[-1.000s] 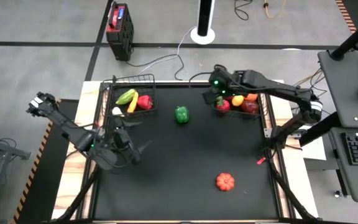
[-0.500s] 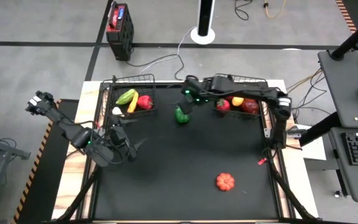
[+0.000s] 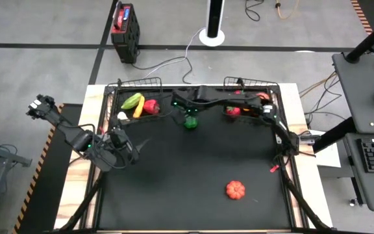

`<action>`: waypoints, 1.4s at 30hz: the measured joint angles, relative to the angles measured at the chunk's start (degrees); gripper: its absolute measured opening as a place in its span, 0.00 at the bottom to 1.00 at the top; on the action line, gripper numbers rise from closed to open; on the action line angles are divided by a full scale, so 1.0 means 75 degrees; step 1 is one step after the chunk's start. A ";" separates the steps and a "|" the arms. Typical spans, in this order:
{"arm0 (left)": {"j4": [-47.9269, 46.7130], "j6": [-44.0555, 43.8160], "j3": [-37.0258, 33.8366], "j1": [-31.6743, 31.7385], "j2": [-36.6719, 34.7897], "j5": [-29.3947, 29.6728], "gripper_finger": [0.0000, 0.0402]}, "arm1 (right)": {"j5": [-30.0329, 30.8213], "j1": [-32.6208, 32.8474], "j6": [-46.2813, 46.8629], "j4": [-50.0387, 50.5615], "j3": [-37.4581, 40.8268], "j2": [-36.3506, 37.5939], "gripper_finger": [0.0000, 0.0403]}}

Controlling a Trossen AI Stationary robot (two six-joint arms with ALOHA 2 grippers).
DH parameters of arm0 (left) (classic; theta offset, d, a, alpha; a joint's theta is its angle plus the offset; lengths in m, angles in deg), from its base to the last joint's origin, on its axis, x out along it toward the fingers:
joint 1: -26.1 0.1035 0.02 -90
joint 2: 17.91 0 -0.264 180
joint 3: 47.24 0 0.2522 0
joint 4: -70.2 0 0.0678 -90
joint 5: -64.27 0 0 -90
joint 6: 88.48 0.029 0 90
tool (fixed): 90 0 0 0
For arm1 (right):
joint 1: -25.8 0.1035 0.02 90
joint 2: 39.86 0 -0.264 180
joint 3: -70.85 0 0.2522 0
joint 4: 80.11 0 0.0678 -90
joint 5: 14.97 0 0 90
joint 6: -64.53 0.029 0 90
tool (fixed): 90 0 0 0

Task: Sort produce into baskets
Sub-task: Put the green bell pepper into the left wire basket

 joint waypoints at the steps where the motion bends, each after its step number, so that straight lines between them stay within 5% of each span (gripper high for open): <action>1: 0.0000 -0.0001 -0.0043 0.0000 -0.0019 0.0002 0.97 | 0.0003 0.0000 0.0025 0.0069 -0.0123 -0.0121 0.90; 21: -0.0006 -0.0162 -0.0319 0.0000 -0.0057 0.0051 0.97 | 0.0825 -0.0003 0.0249 0.0154 -0.0297 -0.0716 0.90; 42: -0.0003 -0.0331 -0.0319 0.0000 -0.0051 0.0051 0.97 | 0.0995 0.0010 0.0214 -0.1049 0.0974 -0.0713 0.90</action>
